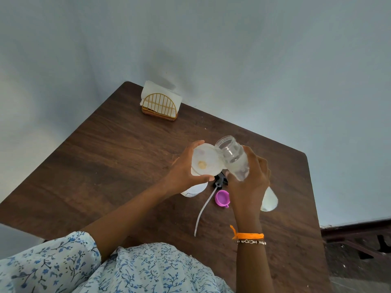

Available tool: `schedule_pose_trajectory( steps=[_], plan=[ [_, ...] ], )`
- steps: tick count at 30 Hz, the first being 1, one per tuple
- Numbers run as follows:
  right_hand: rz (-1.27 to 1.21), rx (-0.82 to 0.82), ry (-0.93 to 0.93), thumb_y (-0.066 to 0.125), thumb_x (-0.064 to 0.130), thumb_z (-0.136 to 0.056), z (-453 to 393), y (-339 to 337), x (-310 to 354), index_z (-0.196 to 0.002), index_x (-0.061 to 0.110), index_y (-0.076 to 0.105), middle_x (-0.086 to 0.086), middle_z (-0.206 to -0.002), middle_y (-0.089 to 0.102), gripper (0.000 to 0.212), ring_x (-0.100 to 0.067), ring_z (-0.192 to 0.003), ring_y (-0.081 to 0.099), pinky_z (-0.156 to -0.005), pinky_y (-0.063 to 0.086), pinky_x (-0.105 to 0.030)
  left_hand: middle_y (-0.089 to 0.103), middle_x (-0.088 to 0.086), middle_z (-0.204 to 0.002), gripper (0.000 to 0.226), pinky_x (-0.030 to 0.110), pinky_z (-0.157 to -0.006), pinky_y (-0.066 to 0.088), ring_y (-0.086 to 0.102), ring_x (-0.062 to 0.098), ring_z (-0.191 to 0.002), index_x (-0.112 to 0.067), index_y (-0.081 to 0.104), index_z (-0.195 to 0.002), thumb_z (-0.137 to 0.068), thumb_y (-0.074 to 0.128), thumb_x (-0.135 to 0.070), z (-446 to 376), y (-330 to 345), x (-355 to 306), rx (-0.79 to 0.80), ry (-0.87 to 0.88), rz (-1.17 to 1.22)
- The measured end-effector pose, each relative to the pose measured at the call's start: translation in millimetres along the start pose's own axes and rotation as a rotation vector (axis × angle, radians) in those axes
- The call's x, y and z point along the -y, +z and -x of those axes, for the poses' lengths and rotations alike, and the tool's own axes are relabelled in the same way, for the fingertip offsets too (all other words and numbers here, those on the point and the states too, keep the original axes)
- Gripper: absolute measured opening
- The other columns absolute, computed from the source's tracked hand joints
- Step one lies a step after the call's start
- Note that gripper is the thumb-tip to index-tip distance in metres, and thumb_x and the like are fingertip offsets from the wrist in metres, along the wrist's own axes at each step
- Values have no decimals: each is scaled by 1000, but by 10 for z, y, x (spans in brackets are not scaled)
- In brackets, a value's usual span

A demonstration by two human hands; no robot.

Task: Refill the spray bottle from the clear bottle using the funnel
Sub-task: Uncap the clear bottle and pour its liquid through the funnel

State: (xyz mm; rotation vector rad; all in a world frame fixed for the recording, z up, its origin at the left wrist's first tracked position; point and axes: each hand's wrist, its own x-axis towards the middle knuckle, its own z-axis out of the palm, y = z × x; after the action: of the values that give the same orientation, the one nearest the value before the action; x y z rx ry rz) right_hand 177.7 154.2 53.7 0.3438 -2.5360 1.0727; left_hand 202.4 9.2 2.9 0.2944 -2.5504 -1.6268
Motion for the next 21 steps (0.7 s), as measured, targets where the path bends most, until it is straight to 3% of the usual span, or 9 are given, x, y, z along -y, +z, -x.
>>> schedule_pose_trajectory(
  steps=[5,12,17,21],
  plan=[
    [-116,21,74,78,12,-67,-86,-81,-16,-127,15,50,-3,-122,57,66,-24,-112,48,-85,40,-30,24,-8,-148,95,19,-98,26,26,-1,-121,-30,17,-140,-69,80,-33,8,-1,-45,-8,17,7],
    [-276,-2,197,74,22,-73,-325,-185,51,-125,18,45,0,-117,58,61,-20,-109,53,-92,46,-40,18,-7,-151,103,22,-100,23,20,-1,-123,-32,9,-143,-67,80,-34,24,-21,-88,29,-5,54],
    [-423,-30,196,71,15,-77,-519,-263,247,-131,16,35,2,-122,54,65,-12,-105,53,-89,44,-28,17,-7,-152,104,28,-105,25,23,10,-135,-36,6,-143,-66,76,-44,16,-30,-95,30,-27,75],
    [-447,-34,138,71,13,-76,-663,-276,371,-128,17,35,3,-121,54,64,-11,-104,55,-90,47,-30,17,-7,-152,107,37,-108,29,25,14,-135,-39,6,-142,-58,68,-60,-12,-70,-98,35,-64,73]
  ],
)
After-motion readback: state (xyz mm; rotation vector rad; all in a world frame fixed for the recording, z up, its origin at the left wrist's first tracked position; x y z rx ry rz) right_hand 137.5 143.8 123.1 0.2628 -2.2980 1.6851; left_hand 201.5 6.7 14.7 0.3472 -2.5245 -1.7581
